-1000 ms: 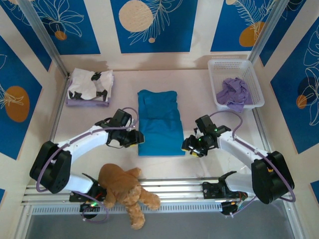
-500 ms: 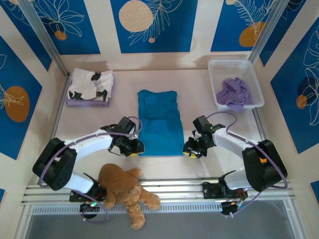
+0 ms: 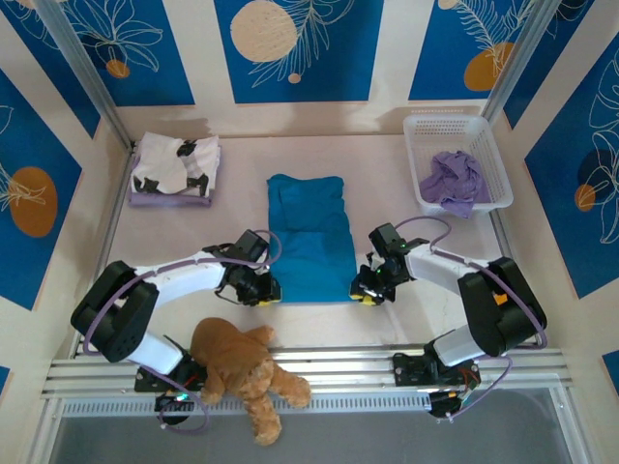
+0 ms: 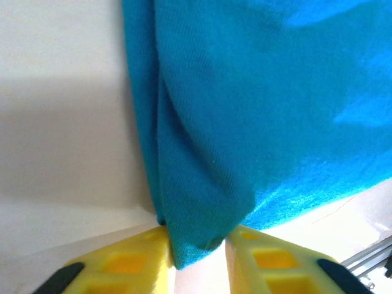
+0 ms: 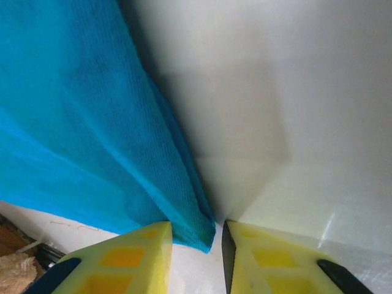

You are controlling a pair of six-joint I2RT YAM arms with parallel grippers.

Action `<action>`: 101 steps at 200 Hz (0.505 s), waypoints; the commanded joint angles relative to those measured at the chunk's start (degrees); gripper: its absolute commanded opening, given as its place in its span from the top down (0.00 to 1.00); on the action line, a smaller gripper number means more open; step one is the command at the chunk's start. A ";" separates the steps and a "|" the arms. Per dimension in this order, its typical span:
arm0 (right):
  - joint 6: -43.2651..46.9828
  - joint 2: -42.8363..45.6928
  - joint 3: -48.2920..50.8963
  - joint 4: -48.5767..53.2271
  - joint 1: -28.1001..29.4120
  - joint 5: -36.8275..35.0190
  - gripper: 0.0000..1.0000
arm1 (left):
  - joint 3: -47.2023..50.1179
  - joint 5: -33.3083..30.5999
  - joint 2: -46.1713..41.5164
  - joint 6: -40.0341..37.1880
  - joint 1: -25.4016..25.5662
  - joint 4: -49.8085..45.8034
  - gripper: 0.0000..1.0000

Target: Fold and stack the t-shirts

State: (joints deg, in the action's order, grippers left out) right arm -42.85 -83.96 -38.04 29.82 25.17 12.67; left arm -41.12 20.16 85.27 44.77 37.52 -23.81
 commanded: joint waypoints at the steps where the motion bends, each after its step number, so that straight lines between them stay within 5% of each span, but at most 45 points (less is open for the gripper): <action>1: 0.82 -1.20 -1.82 -0.59 0.48 1.32 0.78 | 0.00 -0.88 -0.02 0.23 0.77 0.24 0.82; 35: 0.74 0.48 -1.67 1.29 1.48 0.72 1.00 | -0.28 -1.49 -1.52 -0.47 0.83 -2.66 1.00; 101: -3.29 13.53 -0.53 8.70 4.97 0.43 1.00 | -2.59 -2.54 -11.92 0.54 1.39 -12.61 1.00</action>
State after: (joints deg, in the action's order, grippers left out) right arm -43.83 -75.68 -38.63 33.61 29.32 12.38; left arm -41.43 18.90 77.21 44.64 37.87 -29.95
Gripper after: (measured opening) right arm 0.063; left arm 0.050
